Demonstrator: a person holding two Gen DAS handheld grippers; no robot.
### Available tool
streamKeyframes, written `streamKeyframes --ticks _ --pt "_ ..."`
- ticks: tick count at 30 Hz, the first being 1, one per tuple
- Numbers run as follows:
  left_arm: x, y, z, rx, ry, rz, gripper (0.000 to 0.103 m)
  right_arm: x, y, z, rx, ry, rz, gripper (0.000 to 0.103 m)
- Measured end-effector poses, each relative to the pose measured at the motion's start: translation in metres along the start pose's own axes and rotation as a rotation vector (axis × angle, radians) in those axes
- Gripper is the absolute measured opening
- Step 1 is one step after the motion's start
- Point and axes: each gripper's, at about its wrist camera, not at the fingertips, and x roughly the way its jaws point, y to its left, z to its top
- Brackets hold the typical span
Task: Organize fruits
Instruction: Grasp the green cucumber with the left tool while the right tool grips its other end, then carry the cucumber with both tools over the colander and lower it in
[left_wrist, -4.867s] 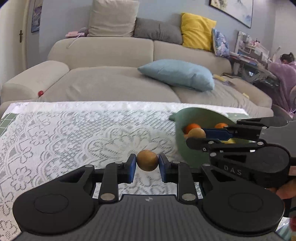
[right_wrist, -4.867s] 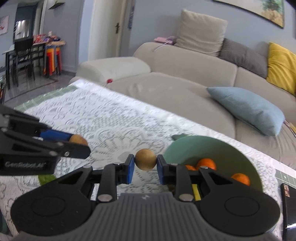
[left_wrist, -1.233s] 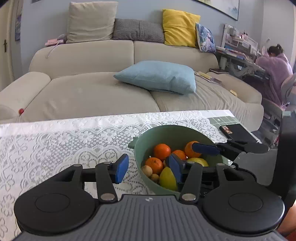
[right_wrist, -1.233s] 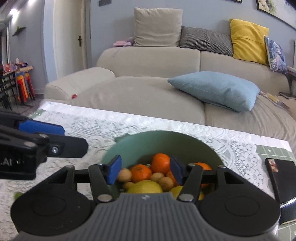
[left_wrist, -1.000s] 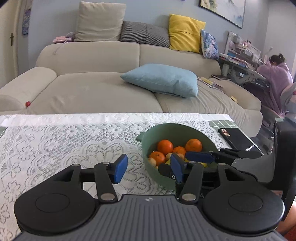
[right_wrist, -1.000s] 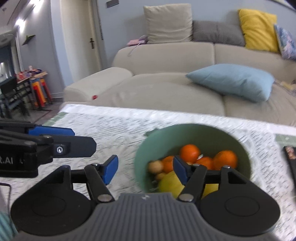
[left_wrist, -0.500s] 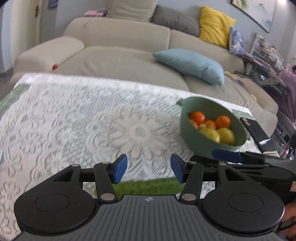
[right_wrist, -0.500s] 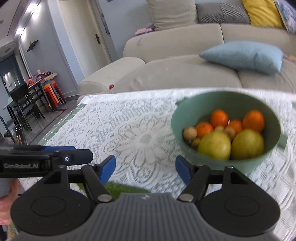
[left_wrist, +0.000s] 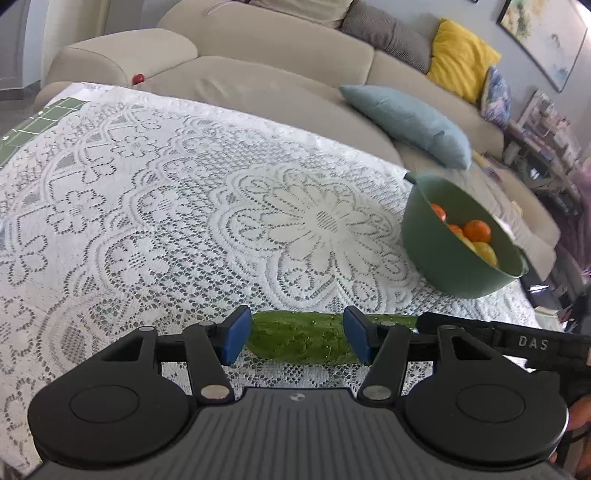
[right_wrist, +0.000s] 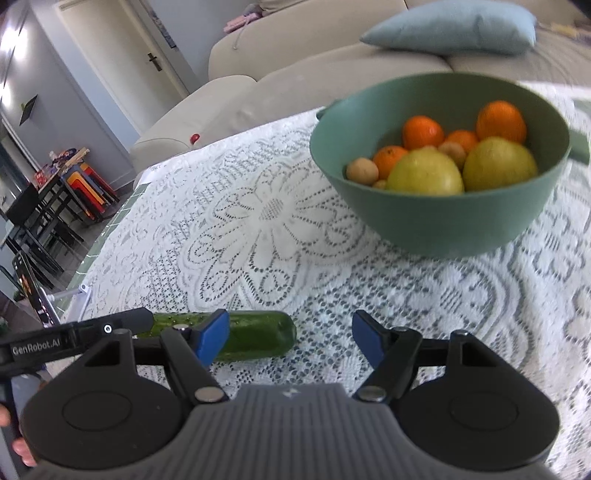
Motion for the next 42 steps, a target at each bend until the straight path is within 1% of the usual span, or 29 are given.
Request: streamKeyframes --ticks 4,6,8,10,13,18,20,26,29,33,34,37,42 --pt "-0.003 0.01 -0.001 -0.027 -0.021 -0.057 0.068 0.003 0.001 0.0 0.02 -0.002 0.034 0.07" --pt "-0.002 0.016 0.0 -0.055 -0.024 -0.061 0.068 0.003 0.003 0.0 0.02 -0.004 0.045 0.07" --pt "-0.001 0.021 0.001 -0.074 -0.026 -0.045 0.068 0.004 0.005 0.0 0.019 -0.006 0.057 0.07" --pt "0.0 0.025 0.0 -0.09 -0.017 -0.047 0.068 0.004 0.006 0.0 0.023 -0.003 0.064 0.069" --pt "-0.001 0.03 -0.002 -0.13 -0.006 -0.085 0.068 0.006 0.005 0.0 0.047 0.015 0.084 0.068" --pt "0.005 0.042 -0.002 -0.215 0.015 -0.124 0.068 0.01 0.0 -0.002 0.1 0.051 0.127 0.068" --pt "0.009 0.044 -0.003 -0.236 0.025 -0.136 0.067 0.013 -0.003 -0.003 0.125 0.058 0.138 0.064" --pt "0.014 0.045 -0.008 -0.26 0.032 -0.152 0.067 0.016 -0.003 -0.004 0.144 0.065 0.146 0.064" --pt "0.016 0.044 -0.009 -0.257 0.038 -0.145 0.062 0.02 -0.004 -0.005 0.156 0.071 0.149 0.064" --pt "0.016 0.042 -0.01 -0.242 0.032 -0.142 0.059 0.021 -0.004 -0.004 0.161 0.063 0.15 0.063" --pt "0.016 0.041 -0.01 -0.24 0.03 -0.14 0.059 0.022 -0.005 -0.004 0.163 0.061 0.149 0.063" --pt "0.017 0.042 -0.009 -0.244 0.028 -0.142 0.058 0.021 -0.005 -0.005 0.157 0.056 0.135 0.056" --pt "0.017 0.041 -0.01 -0.235 0.028 -0.138 0.058 0.019 -0.005 -0.004 0.139 0.054 0.132 0.054"
